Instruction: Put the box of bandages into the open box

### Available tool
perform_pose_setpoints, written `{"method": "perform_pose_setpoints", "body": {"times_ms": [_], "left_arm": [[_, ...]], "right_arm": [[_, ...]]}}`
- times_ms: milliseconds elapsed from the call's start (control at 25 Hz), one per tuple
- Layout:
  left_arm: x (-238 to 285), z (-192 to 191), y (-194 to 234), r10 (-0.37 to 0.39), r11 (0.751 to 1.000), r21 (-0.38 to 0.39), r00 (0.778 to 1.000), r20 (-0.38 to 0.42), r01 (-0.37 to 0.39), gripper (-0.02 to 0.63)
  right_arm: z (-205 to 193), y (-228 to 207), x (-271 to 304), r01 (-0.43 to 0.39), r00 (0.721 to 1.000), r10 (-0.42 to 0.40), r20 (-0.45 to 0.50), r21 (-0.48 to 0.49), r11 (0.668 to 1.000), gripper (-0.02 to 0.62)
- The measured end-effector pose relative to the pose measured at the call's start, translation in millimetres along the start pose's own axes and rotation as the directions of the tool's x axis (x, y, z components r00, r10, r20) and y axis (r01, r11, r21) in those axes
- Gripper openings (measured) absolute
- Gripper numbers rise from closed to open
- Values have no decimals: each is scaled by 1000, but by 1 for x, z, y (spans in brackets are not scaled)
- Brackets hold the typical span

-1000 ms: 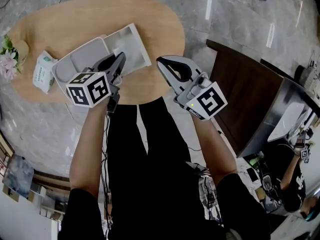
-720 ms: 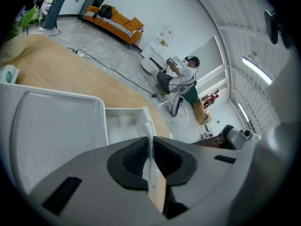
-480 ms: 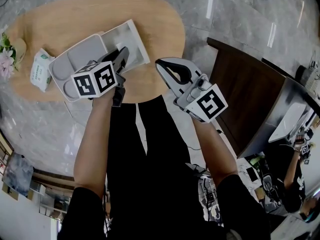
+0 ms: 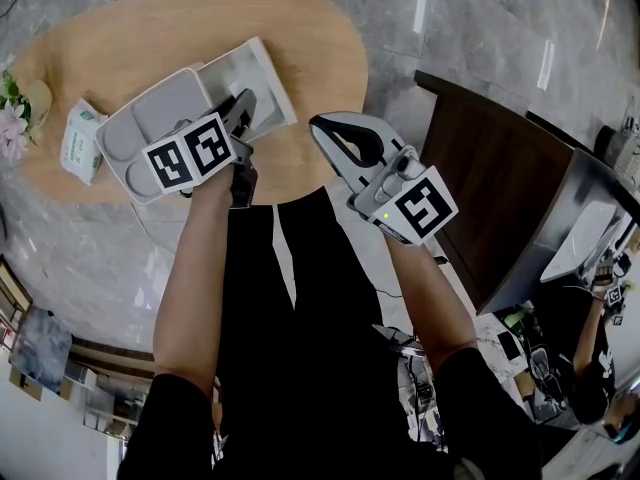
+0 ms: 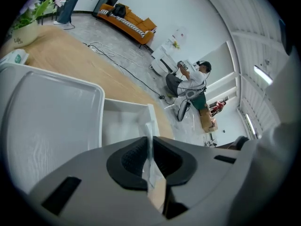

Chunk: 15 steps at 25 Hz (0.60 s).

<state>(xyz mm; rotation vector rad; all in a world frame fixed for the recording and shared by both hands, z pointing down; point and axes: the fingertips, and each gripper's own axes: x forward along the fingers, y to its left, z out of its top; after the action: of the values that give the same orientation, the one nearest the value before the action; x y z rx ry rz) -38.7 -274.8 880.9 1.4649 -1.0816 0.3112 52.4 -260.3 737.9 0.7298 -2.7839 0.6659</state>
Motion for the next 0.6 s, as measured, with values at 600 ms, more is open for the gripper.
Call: {"method": "perform_pose_setpoints", "body": {"times_ms": [600], "left_arm": [[0,-5,1,43,997,63,999,-1,-43,145]], "right_arm": [[0,0,2,-5,1000,5,5,-1,1000,11]]}}
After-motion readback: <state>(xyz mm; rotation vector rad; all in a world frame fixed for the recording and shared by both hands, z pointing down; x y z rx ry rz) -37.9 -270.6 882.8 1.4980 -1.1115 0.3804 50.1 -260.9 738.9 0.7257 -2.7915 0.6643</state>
